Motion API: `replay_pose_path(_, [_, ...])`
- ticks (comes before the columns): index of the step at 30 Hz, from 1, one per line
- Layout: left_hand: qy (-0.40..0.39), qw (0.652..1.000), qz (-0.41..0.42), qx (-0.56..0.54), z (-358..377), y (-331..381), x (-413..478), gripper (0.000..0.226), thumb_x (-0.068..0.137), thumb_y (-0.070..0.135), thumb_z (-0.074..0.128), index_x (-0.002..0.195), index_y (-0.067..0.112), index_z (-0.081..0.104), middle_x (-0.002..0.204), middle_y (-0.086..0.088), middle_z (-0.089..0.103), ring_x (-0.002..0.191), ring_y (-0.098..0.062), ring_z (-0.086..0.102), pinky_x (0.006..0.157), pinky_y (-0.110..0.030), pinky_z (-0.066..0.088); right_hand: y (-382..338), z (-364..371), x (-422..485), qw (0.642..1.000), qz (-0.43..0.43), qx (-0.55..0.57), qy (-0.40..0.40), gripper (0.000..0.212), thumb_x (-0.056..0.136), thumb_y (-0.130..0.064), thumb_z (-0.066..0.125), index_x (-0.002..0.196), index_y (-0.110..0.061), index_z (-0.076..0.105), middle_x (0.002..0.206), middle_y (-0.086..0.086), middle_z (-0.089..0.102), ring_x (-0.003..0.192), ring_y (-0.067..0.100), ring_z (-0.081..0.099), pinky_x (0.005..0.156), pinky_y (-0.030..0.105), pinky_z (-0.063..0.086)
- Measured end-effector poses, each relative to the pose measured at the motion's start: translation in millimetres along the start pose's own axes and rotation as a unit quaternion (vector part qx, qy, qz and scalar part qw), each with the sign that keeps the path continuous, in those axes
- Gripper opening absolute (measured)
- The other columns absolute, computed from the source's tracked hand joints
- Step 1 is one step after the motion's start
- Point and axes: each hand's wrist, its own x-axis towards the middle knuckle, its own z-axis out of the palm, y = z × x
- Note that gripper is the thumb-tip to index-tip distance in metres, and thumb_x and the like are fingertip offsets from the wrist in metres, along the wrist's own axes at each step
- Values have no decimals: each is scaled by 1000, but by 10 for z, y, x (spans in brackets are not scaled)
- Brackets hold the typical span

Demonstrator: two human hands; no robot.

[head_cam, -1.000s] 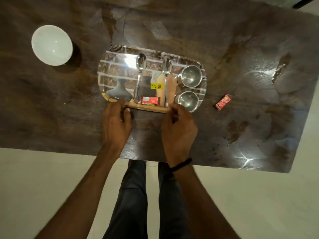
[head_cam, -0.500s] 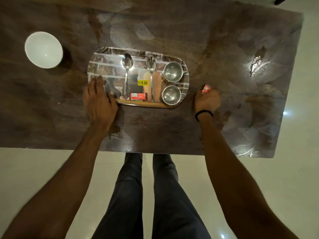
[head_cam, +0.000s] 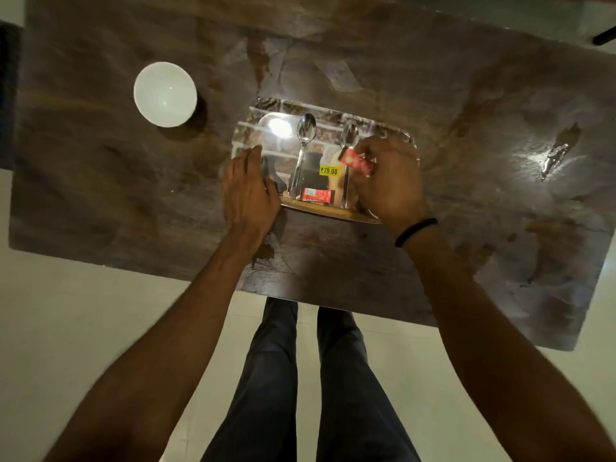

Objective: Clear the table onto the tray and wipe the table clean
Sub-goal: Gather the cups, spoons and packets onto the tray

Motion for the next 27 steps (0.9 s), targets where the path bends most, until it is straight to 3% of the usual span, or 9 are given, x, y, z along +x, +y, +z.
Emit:
replay_pose_path(3, [5, 1000, -3, -15, -1, -24, 36, 52, 89, 12, 56, 140, 9, 44, 138, -13, 53, 127, -30, 44, 102, -44, 46, -273, 351, 114, 987, -90, -127, -25, 30, 88, -7, 63, 117, -14, 68, 113, 10, 66, 113, 34, 54, 92, 41, 47])
replay_pose_path(5, [11, 1000, -1, -25, -6, -37, 36, 50, 89, 12, 55, 138, 10, 46, 135, -13, 54, 124, -30, 45, 99, -44, 47, -294, 550, 189, 984, -87, -151, -40, 28, 89, -2, 61, 114, -12, 68, 111, 11, 66, 116, 36, 54, 85, 42, 52])
replay_pose_path(11, [14, 999, 1, -51, -10, -74, -16, 49, 89, 11, 55, 137, 10, 46, 135, -14, 54, 123, -31, 44, 96, -42, 48, -205, 740, 398, 988, -34, -149, -37, 37, 83, 16, 54, 112, -5, 66, 116, 20, 62, 107, 38, 63, 82, 44, 57])
replay_pose_path(15, [15, 998, 6, -60, 2, -90, -42, 47, 89, 10, 56, 136, 10, 47, 129, -14, 56, 119, -30, 47, 91, -42, 49, -178, 731, 410, 988, -20, -144, -49, 34, 86, 14, 54, 113, -4, 65, 120, 20, 60, 99, 38, 65, 79, 44, 57])
replay_pose_path(27, [7, 998, -2, -63, 25, -159, -15, 44, 90, 11, 58, 134, 11, 49, 130, -12, 57, 122, -29, 46, 91, -38, 49, -220, 772, 417, 989, -22, -140, -51, 38, 87, 14, 55, 118, -6, 64, 120, 19, 58, 105, 33, 63, 86, 38, 54])
